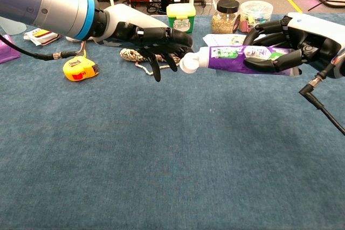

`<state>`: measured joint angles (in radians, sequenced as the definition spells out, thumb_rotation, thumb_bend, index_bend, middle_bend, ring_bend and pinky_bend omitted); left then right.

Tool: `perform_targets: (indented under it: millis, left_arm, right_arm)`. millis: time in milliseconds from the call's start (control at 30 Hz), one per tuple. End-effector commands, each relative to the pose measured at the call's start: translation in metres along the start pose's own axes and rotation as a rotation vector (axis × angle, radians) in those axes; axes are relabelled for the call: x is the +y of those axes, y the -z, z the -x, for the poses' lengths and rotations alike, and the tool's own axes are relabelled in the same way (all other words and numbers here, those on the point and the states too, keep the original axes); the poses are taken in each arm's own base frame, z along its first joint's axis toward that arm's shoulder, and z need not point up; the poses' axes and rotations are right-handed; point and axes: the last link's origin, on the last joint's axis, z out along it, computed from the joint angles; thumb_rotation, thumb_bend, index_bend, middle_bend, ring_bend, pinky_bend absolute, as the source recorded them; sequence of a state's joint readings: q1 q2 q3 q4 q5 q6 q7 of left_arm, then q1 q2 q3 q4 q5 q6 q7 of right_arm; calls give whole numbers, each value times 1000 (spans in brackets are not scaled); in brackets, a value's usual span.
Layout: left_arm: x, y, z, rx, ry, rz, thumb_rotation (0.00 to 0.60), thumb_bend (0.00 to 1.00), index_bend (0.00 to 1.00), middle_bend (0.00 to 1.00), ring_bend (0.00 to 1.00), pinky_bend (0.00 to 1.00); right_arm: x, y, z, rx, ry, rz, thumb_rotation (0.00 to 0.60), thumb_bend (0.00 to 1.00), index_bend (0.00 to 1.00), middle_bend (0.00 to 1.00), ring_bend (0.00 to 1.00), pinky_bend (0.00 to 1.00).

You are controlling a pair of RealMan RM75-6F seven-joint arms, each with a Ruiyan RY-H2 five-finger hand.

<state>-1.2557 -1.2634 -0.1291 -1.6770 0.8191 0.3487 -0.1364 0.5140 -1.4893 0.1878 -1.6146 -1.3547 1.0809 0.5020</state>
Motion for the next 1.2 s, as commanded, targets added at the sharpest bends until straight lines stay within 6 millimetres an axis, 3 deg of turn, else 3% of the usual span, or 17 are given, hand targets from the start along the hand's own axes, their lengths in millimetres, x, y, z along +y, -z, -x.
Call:
perform_targets:
  millis: [33, 733, 1200]
  left_arm:
    - [-1, 0, 0, 1, 12, -2, 24, 391, 79, 78, 100, 237]
    - [0, 8, -3, 6, 57, 17, 20, 391, 46, 72, 100, 237]
    - [-2, 16, -14, 270, 80, 52, 14, 391, 0, 41, 88, 237]
  right_arm:
    - [0, 0, -1, 8, 7, 0, 600, 464, 716, 784, 805, 915]
    - [9, -8, 1, 30, 4, 46, 600, 471, 721, 785, 806, 915]
    - [13, -6, 0, -6, -134, 104, 600, 488, 722, 789, 807, 915]
